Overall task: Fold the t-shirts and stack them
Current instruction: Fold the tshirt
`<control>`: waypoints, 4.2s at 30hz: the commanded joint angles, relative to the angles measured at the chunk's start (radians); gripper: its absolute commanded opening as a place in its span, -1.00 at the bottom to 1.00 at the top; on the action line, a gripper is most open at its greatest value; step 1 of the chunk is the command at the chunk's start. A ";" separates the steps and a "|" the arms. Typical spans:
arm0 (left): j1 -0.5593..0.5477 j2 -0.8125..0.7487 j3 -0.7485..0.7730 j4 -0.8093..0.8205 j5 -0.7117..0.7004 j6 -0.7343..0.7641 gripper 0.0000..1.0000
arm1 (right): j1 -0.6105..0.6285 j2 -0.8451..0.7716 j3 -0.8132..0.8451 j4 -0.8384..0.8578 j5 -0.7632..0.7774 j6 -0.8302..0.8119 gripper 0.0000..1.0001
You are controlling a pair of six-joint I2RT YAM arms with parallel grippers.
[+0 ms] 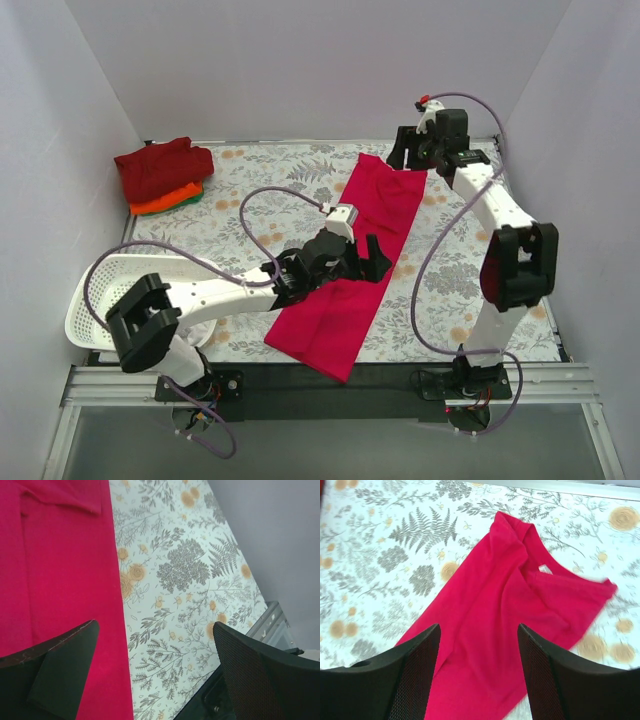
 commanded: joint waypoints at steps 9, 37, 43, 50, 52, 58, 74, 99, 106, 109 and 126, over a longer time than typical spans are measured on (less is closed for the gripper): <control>0.003 -0.198 -0.250 -0.103 -0.100 0.036 0.81 | 0.119 -0.318 -0.468 0.095 0.151 0.032 0.15; 0.000 -0.224 -0.517 0.087 0.145 -0.154 0.81 | 0.174 0.139 -0.353 0.140 0.312 0.051 0.12; -0.009 -0.135 -0.518 0.181 0.208 -0.202 0.81 | 0.174 0.230 -0.262 0.141 0.257 0.045 0.12; -0.018 -0.032 -0.484 0.268 0.263 -0.222 0.81 | 0.174 0.294 -0.161 0.140 0.192 0.025 0.11; -0.022 -0.020 -0.472 0.265 0.263 -0.223 0.81 | 0.174 0.298 -0.149 0.141 0.185 0.026 0.11; -0.025 -0.012 -0.468 0.282 0.268 -0.237 0.81 | 0.174 0.308 -0.141 0.141 0.165 0.023 0.11; -0.025 -0.234 -0.195 0.001 -0.020 0.074 0.89 | 0.184 -0.184 -0.310 0.147 0.138 0.020 0.24; 0.012 -0.514 -0.573 -0.298 -0.017 -0.214 0.81 | 0.648 -1.100 -1.184 -0.167 0.421 0.525 0.25; 0.012 -0.511 -0.606 -0.310 0.050 -0.261 0.73 | 0.753 -1.126 -1.275 -0.192 0.422 0.678 0.22; 0.012 -0.494 -0.615 -0.310 0.064 -0.274 0.68 | 0.793 -1.135 -1.288 -0.219 0.441 0.726 0.21; 0.011 -0.505 -0.635 -0.402 0.136 -0.352 0.07 | 0.895 -1.180 -1.308 -0.340 0.456 0.874 0.08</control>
